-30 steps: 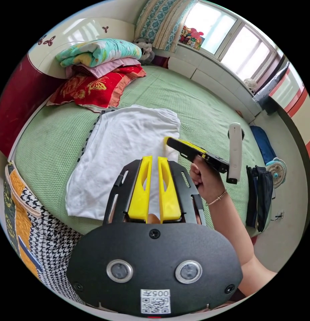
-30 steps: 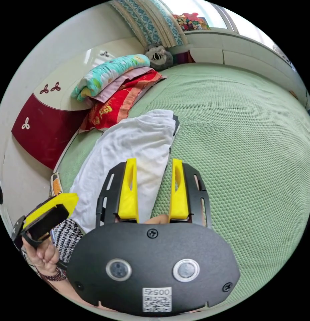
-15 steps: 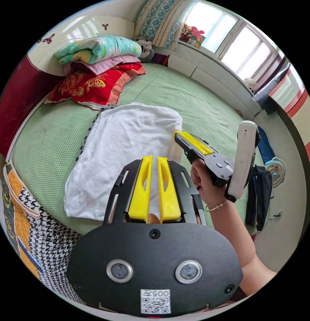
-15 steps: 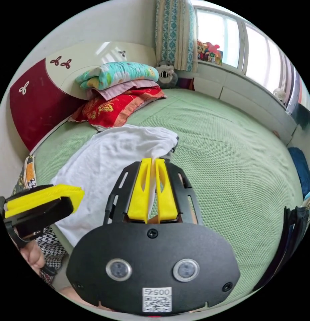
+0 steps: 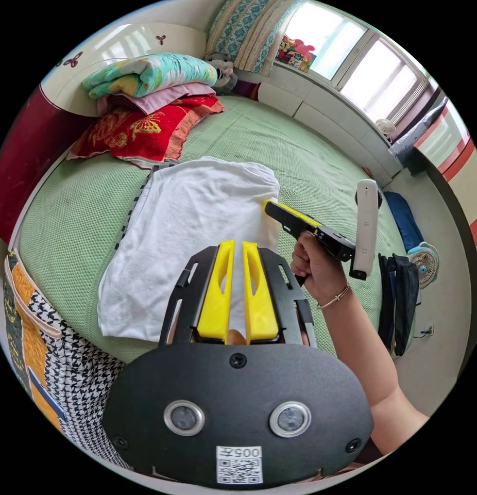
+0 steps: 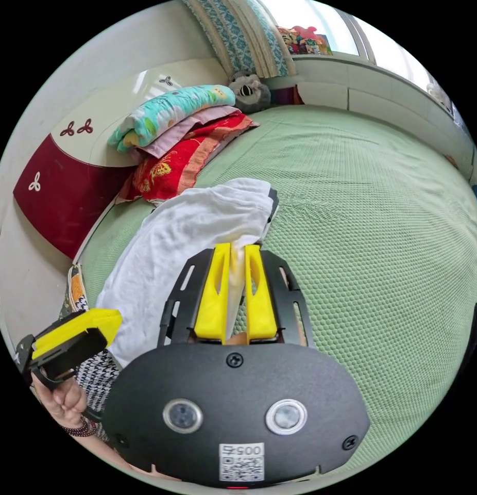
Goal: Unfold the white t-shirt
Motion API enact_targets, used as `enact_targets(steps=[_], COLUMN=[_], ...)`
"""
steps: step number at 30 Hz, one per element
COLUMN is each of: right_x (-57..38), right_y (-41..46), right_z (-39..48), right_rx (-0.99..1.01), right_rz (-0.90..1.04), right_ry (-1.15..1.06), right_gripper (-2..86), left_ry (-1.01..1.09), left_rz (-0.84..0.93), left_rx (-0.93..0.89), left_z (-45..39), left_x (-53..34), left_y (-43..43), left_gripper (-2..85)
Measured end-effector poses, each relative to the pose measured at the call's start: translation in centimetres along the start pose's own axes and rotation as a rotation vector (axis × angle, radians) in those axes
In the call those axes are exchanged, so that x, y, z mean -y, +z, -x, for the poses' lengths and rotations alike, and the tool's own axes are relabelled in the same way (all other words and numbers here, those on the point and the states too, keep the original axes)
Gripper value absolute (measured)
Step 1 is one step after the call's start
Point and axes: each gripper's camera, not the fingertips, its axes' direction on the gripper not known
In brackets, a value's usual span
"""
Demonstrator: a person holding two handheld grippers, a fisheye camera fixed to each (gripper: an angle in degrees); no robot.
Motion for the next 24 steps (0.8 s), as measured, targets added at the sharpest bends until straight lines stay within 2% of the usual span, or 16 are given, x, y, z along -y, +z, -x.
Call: enact_targets(steps=[6, 14, 20, 24], right_x=[0.0, 1.0, 4.1, 5.7], right_y=[-2.9, -6.1, -8.6, -9.5], right_z=[-0.1, -3.7, -9.6, -13.4], right_rx=[-0.013, -0.167, -0.421, -0.498], right_rz=[-0.047, -0.083, -0.102, 0.008], right_ry=[0.029, 0.061, 0.126, 0.219], right_gripper=[-1.6, -1.6, -1.0, 3.2], left_ry=[0.018, 0.041, 0.072, 0.092], left_rz=[0.015, 0.031, 0.048, 0.063], left_rx=[0.008, -0.001, -0.005, 0.003], left_z=[-0.9, -2.3, -3.7, -4.8], left_x=[0.8, 1.6, 2.6, 3.3], left_y=[1.0, 2.4, 3.6, 4.6], left_gripper=[4.5, 4.4, 4.3, 4.4])
